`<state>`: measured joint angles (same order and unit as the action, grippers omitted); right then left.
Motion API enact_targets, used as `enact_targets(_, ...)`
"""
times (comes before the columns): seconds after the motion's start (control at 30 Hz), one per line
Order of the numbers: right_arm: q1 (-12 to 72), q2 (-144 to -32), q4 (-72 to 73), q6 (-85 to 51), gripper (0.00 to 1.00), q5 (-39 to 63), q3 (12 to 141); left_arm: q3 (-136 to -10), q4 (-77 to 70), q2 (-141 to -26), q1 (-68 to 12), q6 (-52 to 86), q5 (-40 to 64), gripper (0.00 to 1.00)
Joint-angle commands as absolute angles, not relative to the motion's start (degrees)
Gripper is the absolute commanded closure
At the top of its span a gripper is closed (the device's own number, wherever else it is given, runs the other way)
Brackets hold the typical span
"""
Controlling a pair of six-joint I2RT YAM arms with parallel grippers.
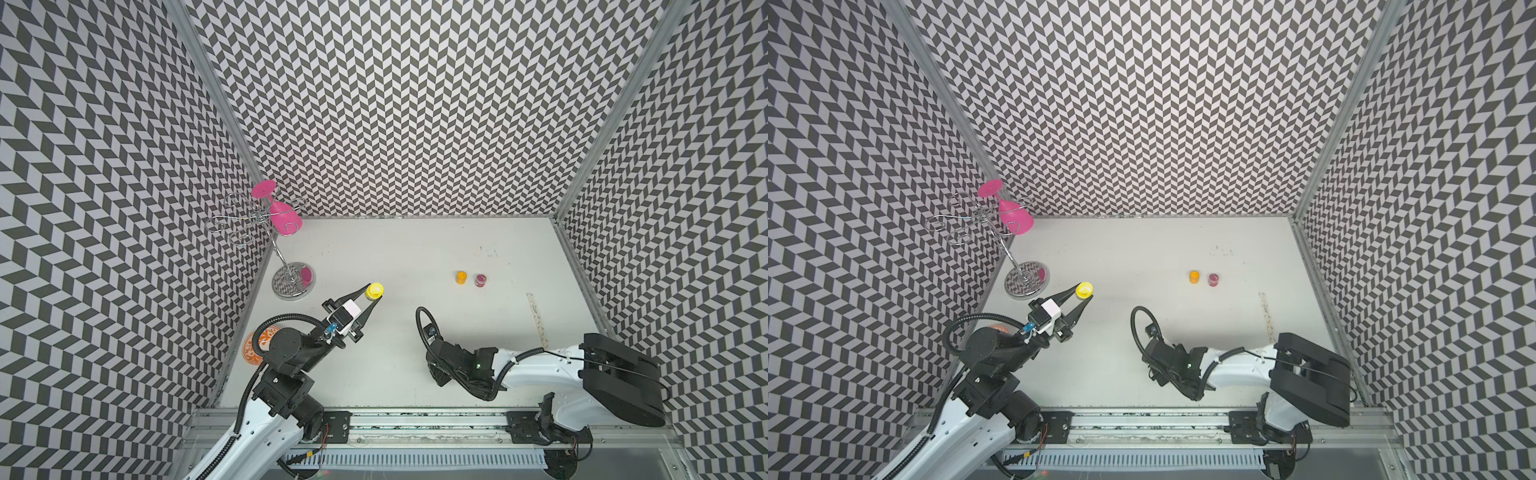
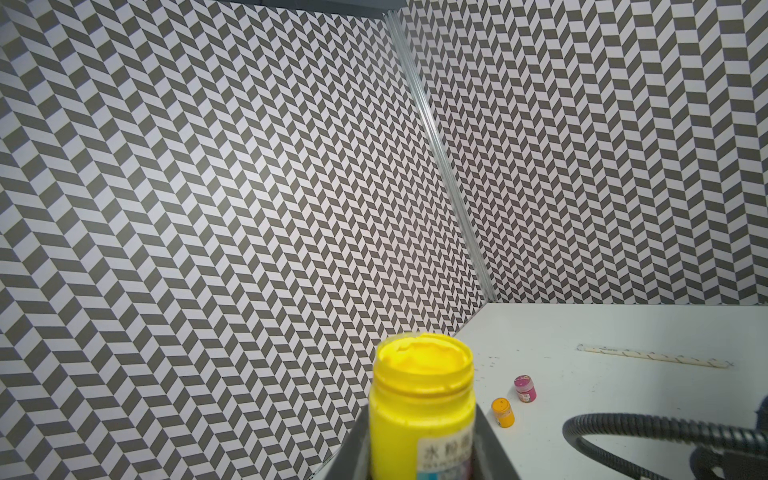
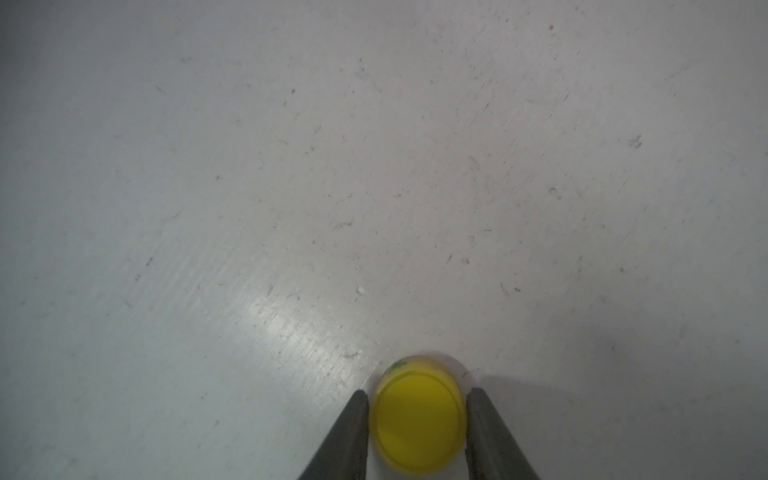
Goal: Close the paint jar lid
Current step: Pick up the lid from the center of the board.
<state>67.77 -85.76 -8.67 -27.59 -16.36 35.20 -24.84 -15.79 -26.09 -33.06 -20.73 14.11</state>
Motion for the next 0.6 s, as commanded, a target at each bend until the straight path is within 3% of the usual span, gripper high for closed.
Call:
enact_targets(0.0, 68.1, -85.5, -6.4, -28.1, 0.63, -17.1, 36.0, -24.3, -16.3, -25.8, -32.8, -21.0, 13.5, 0.7)
enact_targets(0.17, 68.1, -84.7, -6.6, -28.1, 0.61, -17.6, 36.0, -24.3, -16.2, -25.8, -32.8, -20.9, 13.7, 0.7)
enact_targets(0.57, 68.1, -80.6, -8.4, -29.2, 0.72, -19.6, 35.5, -24.3, -16.3, -26.2, -32.8, -20.8, 13.9, 0.7)
